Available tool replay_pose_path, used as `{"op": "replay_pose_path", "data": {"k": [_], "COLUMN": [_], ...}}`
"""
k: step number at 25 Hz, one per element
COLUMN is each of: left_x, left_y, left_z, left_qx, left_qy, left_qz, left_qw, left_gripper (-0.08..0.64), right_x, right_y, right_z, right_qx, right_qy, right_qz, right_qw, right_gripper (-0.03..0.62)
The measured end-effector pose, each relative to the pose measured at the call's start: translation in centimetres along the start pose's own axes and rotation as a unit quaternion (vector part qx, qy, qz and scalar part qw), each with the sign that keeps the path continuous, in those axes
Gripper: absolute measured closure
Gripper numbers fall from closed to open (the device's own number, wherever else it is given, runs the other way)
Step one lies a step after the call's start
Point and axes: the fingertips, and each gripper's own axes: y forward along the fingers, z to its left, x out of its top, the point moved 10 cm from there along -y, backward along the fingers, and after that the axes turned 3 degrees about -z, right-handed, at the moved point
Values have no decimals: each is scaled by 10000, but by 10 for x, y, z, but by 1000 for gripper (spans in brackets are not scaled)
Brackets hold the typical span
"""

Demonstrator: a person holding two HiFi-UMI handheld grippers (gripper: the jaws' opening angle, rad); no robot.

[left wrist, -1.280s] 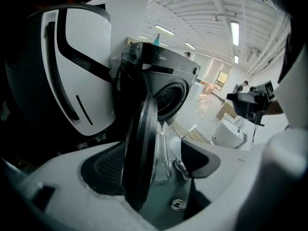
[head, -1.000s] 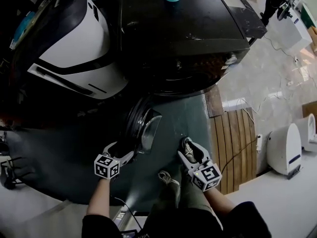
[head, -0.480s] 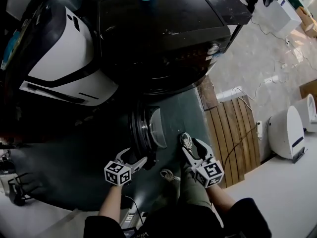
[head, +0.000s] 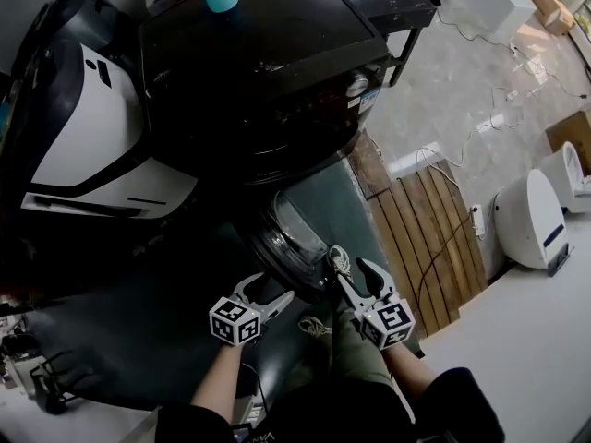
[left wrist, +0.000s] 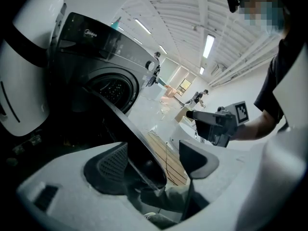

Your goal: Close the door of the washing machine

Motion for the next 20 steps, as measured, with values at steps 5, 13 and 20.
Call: {"op": "replay_pose_path", "data": {"k": [5, 13, 20], "left_x": [26, 61, 88], "left_y": [34, 80, 111], "left_z": [-7, -9, -4], "left_qx": [-265, -491, -522], "left_qy": [181, 372, 431], "left_qz": [-2, -38, -173], "left_qw": [9995, 9981, 9976], "left_gripper": [218, 241, 273], "right_x": [5, 10, 10], "right_y": [-1, 3, 17], "right_z": [-17, -46, -72], "right_qx": [-217, -555, -714], "right_qy": [126, 256, 284], "right_qz": [-107, -170, -125], "right_qw": [9996, 9980, 9970], "right_gripper": [387, 396, 405]}}
